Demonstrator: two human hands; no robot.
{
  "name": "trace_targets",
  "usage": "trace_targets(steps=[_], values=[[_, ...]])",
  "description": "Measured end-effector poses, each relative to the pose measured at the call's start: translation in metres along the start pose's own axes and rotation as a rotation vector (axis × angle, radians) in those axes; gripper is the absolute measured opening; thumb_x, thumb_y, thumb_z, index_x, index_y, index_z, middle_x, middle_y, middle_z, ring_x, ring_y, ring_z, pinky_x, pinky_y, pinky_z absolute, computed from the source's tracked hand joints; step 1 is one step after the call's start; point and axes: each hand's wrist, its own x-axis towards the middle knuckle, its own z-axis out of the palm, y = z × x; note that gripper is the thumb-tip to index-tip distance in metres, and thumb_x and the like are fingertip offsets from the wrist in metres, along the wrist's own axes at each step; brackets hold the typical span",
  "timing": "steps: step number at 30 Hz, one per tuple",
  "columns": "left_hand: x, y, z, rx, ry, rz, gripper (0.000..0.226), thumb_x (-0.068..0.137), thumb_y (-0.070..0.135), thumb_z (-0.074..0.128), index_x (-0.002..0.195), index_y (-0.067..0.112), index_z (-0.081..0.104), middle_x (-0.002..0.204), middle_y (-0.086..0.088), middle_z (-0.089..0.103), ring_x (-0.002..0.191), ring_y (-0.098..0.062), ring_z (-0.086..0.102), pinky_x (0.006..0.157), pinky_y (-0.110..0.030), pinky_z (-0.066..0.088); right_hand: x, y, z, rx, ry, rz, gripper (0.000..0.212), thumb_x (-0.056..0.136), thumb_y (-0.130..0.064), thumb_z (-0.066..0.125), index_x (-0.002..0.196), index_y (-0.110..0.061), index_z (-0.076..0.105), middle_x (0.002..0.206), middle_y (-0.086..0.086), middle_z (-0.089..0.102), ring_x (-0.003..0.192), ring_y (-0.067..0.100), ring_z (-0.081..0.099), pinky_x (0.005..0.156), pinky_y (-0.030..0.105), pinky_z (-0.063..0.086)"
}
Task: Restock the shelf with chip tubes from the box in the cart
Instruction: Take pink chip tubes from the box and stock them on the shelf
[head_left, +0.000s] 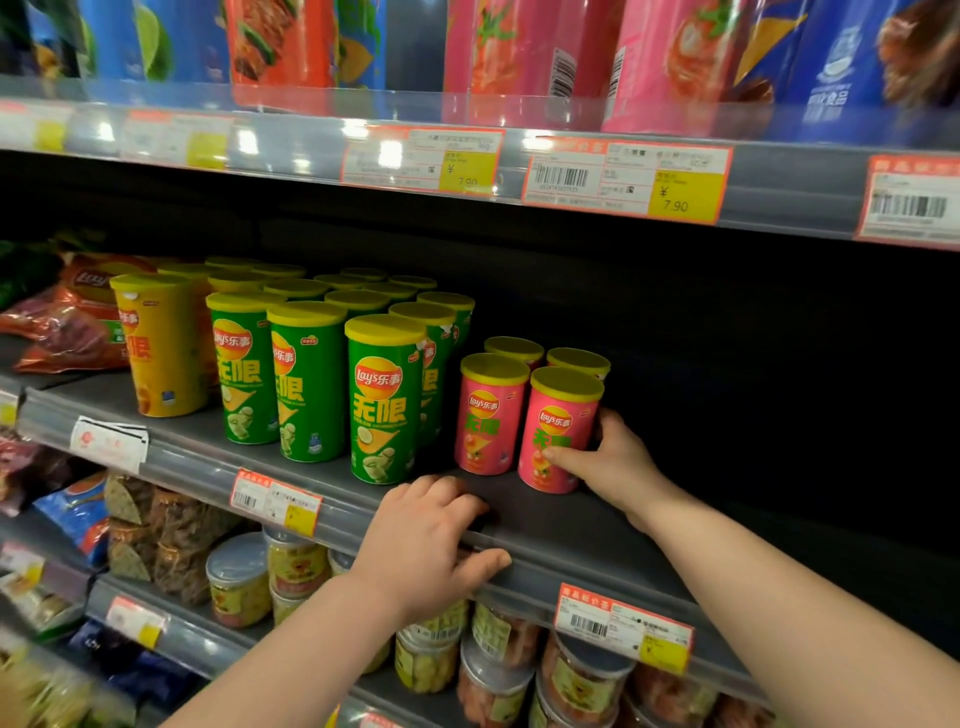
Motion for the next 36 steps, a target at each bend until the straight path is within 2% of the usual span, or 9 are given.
trace_targets(steps=[4, 7, 10, 14, 18, 20, 25, 32, 36], values=[[0.0, 0.005, -0.007, 0.037, -0.028, -0.02, 0.048, 0.07, 0.068, 0.04, 0.083, 0.033, 0.07, 0.08, 0.013, 0.064, 0.072, -0.012, 0.063, 0.062, -0.027, 0.051, -0.007, 0.0, -0.003, -0.118, 0.058, 0.018, 0.08, 0.075, -0.022, 0.079, 0.141, -0.015, 0.033, 0.139, 0.007, 0.049, 0.123, 0.023, 0.051, 0.098, 0.035, 0.043], [-0.005, 0.009, -0.009, 0.018, -0.016, -0.041, 0.043, 0.071, 0.062, 0.044, 0.084, 0.029, 0.069, 0.08, 0.011, 0.062, 0.073, -0.015, 0.063, 0.07, -0.026, 0.046, -0.022, -0.002, -0.004, -0.316, 0.117, 0.012, 0.083, 0.077, -0.034, 0.076, 0.143, -0.023, 0.026, 0.139, 0.004, 0.042, 0.12, 0.025, 0.051, 0.096, 0.036, 0.045], [-0.013, 0.01, -0.009, -0.04, 0.021, -0.051, 0.04, 0.073, 0.052, 0.051, 0.09, 0.02, 0.067, 0.086, 0.003, 0.061, 0.078, -0.022, 0.062, 0.077, -0.029, 0.036, -0.047, -0.003, 0.0, -0.52, 0.06, -0.197, 0.064, 0.081, -0.038, 0.068, 0.136, -0.026, 0.038, 0.133, -0.002, 0.039, 0.118, 0.02, 0.05, 0.095, 0.033, 0.045], [-0.026, 0.014, -0.012, -0.121, 0.07, -0.031, 0.037, 0.078, 0.039, 0.057, 0.102, 0.012, 0.065, 0.101, -0.005, 0.06, 0.095, -0.026, 0.057, 0.085, -0.036, 0.042, -0.079, -0.003, 0.017, -0.715, -0.095, -0.489, 0.04, 0.086, -0.041, 0.057, 0.124, -0.029, 0.051, 0.125, -0.01, 0.047, 0.116, 0.014, 0.047, 0.095, 0.034, 0.042], [-0.047, 0.017, -0.018, -0.153, 0.097, -0.105, 0.038, 0.078, 0.035, 0.059, 0.107, 0.012, 0.063, 0.11, -0.009, 0.059, 0.109, -0.028, 0.053, 0.099, -0.034, 0.039, -0.101, 0.002, 0.039, -0.794, -0.145, -0.685, 0.031, 0.072, -0.044, 0.049, 0.094, -0.028, 0.063, 0.094, -0.01, 0.061, 0.084, 0.017, 0.062, 0.066, 0.033, 0.052], [-0.059, 0.018, -0.019, -0.123, 0.054, -0.161, 0.037, 0.076, 0.037, 0.059, 0.104, 0.013, 0.064, 0.111, -0.009, 0.06, 0.109, -0.028, 0.053, 0.096, -0.036, 0.043, -0.104, 0.007, 0.048, -0.82, -0.155, -0.754, 0.03, 0.069, -0.043, 0.047, 0.087, -0.027, 0.065, 0.087, -0.009, 0.061, 0.08, 0.019, 0.062, 0.061, 0.033, 0.051], [-0.093, 0.016, -0.02, -0.095, -0.102, -0.288, 0.039, 0.074, 0.041, 0.057, 0.102, 0.015, 0.065, 0.104, -0.004, 0.062, 0.097, -0.024, 0.06, 0.082, -0.038, 0.053, -0.111, 0.024, 0.068, -0.783, -0.243, -0.925, 0.027, 0.071, -0.038, 0.047, 0.087, -0.025, 0.064, 0.088, -0.007, 0.06, 0.085, 0.018, 0.061, 0.071, 0.031, 0.049], [-0.151, 0.016, -0.015, -0.006, -0.327, -0.472, 0.041, 0.069, 0.043, 0.053, 0.093, 0.012, 0.064, 0.092, -0.004, 0.062, 0.082, -0.027, 0.061, 0.067, -0.038, 0.054, -0.12, 0.065, 0.115, -0.854, -0.499, -0.901, 0.022, 0.063, -0.043, 0.055, 0.079, -0.028, 0.061, 0.076, -0.008, 0.056, 0.069, 0.017, 0.061, 0.056, 0.032, 0.05], [-0.187, 0.022, -0.016, 0.015, -0.399, -0.589, 0.04, 0.067, 0.042, 0.054, 0.094, 0.014, 0.062, 0.088, -0.005, 0.062, 0.076, -0.029, 0.061, 0.063, -0.037, 0.055, -0.132, 0.076, 0.14, -0.903, -0.63, -0.894, 0.028, 0.061, -0.044, 0.043, 0.071, -0.028, 0.063, 0.068, -0.008, 0.057, 0.061, 0.017, 0.06, 0.049, 0.032, 0.049]])
